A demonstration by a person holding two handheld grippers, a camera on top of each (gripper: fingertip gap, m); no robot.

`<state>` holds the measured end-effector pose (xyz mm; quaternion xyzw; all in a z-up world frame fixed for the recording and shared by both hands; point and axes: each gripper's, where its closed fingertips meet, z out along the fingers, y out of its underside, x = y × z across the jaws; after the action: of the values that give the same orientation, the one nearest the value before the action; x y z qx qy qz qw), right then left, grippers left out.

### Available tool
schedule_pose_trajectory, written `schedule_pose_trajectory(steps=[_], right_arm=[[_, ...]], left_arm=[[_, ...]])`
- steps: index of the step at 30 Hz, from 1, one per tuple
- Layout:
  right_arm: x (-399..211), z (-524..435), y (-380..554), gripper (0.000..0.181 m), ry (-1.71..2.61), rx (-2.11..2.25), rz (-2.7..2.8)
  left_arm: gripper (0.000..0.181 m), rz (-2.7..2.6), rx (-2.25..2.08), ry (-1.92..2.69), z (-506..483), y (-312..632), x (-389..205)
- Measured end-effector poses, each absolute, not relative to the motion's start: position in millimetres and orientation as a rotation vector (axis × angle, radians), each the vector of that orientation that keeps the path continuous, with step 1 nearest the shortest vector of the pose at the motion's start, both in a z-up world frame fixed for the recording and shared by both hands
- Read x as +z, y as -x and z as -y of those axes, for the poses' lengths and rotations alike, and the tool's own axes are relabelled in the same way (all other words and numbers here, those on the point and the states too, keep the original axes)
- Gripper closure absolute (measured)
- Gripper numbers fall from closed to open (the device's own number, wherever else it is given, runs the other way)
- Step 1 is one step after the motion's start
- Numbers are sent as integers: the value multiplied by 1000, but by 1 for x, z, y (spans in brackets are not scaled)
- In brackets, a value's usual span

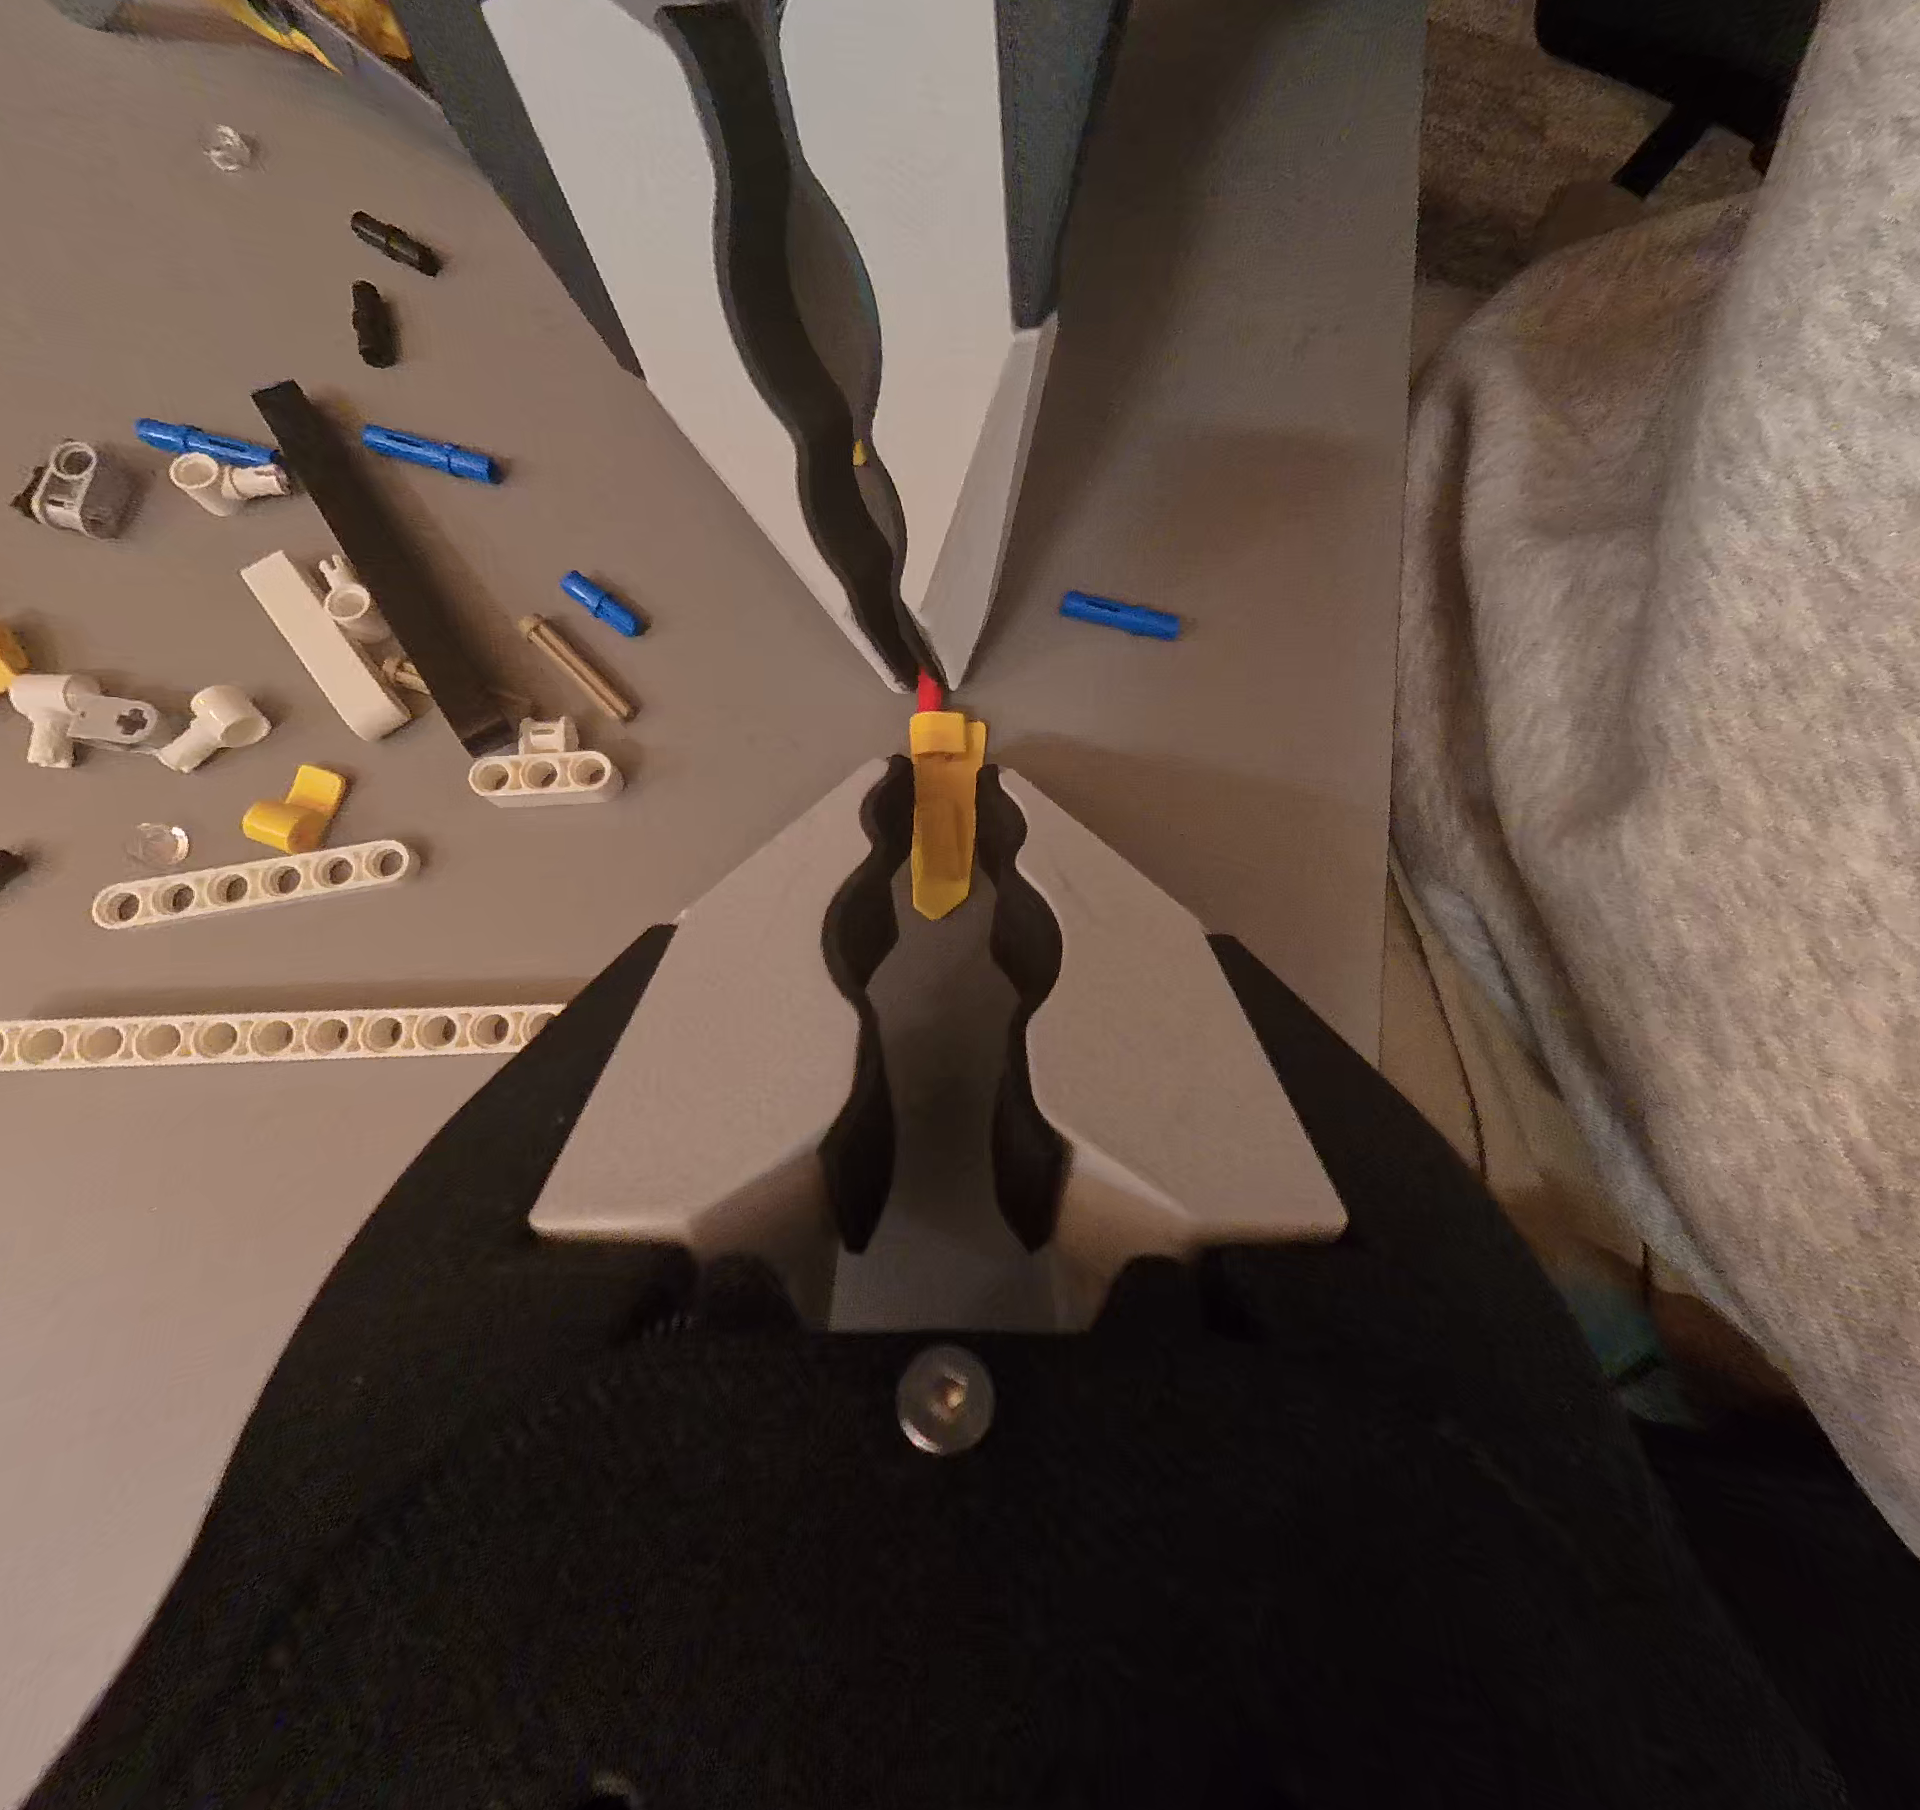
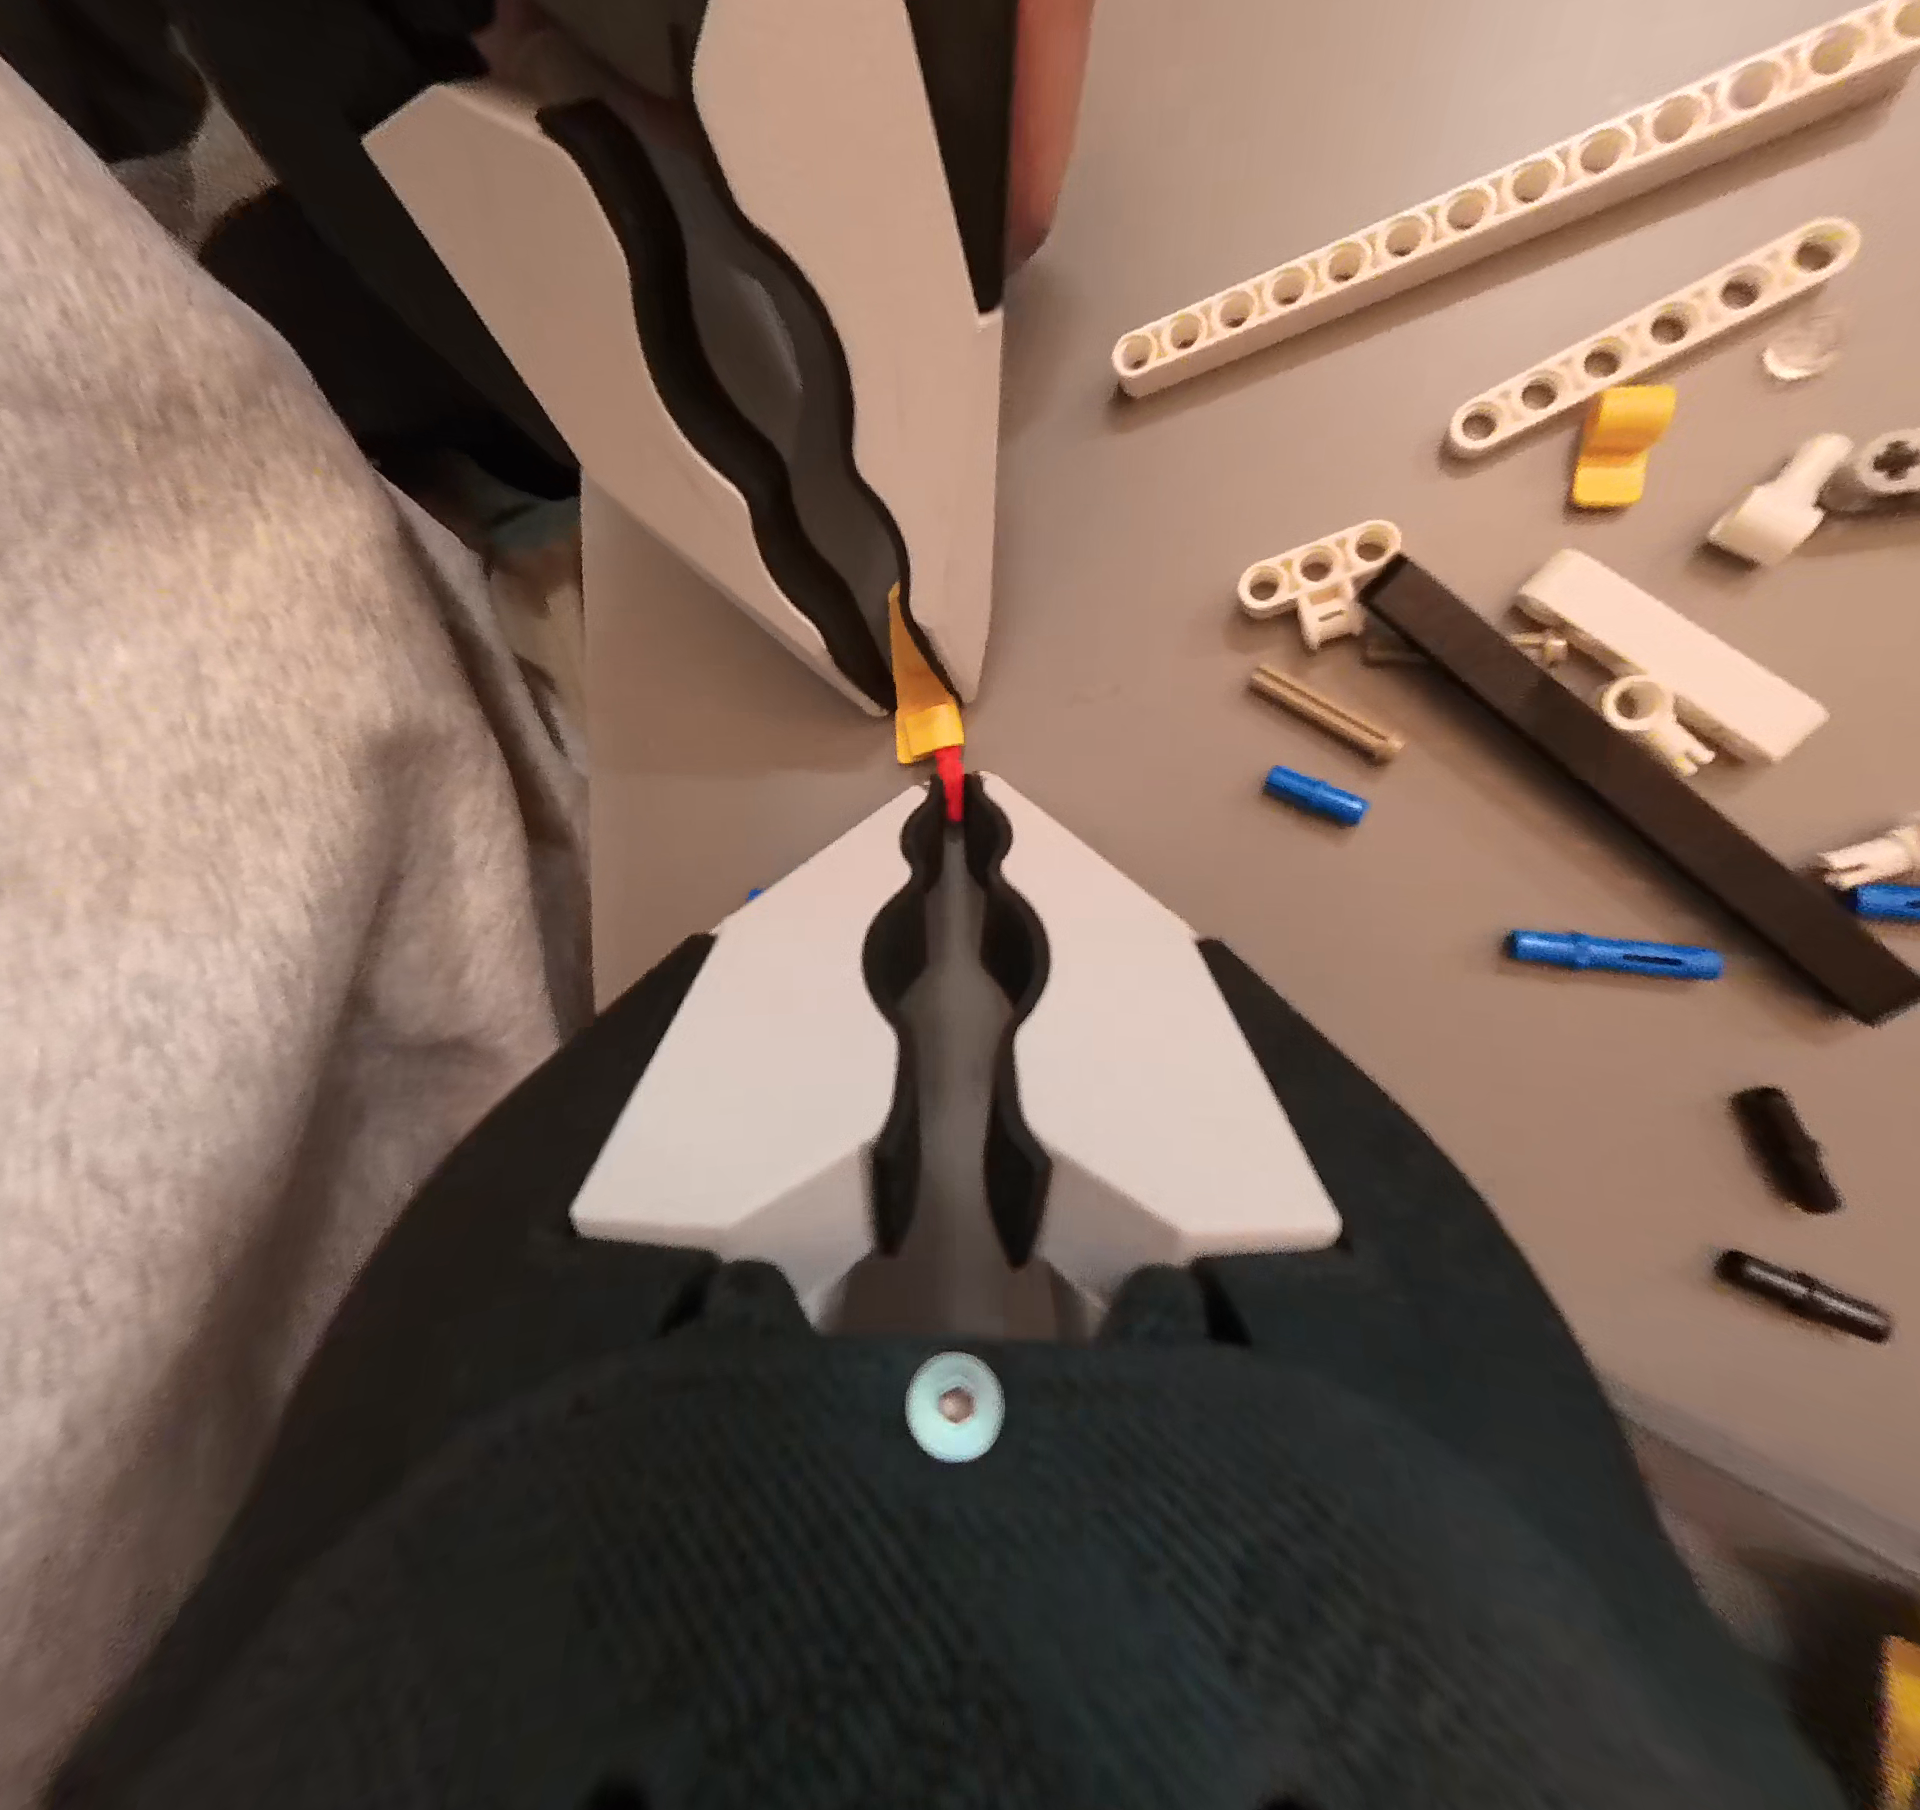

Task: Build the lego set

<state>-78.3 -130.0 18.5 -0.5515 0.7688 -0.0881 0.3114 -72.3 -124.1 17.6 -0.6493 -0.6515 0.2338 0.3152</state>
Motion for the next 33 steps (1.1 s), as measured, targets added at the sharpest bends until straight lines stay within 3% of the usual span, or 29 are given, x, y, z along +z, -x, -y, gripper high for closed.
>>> schedule_pose_trajectory(steps=[9,20,23,25,28,33], right_arm=[[19,130,76,181,1606,-295,-1928],[21,130,71,181,1413,-196,-1915],[22,130,73,178,1484,-313,-1912],[26,134,74,161,1538,-445,-1917],[34,138,82,150,1640,-591,-1907],[29,129,85,155,1736,-672,-1842]], left_arm=[[172,1655,607,1771,123,72,17],[172,1664,598,1759,123,71,17],[172,1668,591,1751,123,71,17],[172,1672,586,1745,123,71,17],[172,1674,574,1737,123,71,17],[172,1675,563,1730,123,71,17]])
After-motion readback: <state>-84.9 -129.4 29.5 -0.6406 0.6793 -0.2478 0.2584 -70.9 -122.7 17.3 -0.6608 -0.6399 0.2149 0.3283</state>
